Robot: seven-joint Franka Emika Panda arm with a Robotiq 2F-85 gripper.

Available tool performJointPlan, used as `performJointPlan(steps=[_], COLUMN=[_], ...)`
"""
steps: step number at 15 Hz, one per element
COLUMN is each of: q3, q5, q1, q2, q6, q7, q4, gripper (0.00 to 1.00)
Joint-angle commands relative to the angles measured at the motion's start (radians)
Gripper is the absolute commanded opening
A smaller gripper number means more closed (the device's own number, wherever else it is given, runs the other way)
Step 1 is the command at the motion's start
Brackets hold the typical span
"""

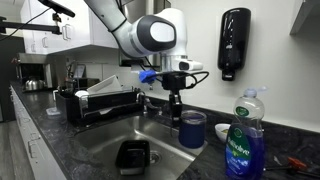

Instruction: Pick up the blue cup and place it inside the sink

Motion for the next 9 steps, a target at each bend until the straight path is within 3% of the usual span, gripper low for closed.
performJointPlan(steps=[1, 8, 9], q3=[0.051, 0.123, 0.12], q5=[0.031, 0.037, 0.009], q1=[0.014, 0.031, 0.036], q2=[-0.12, -0.091, -0.078], q6=[-0.046, -0.066, -0.061], q7=[-0.158, -0.459, -0.445], q4=[-0.067, -0.09, -0.091], gripper=[0.04, 0.04, 0.04])
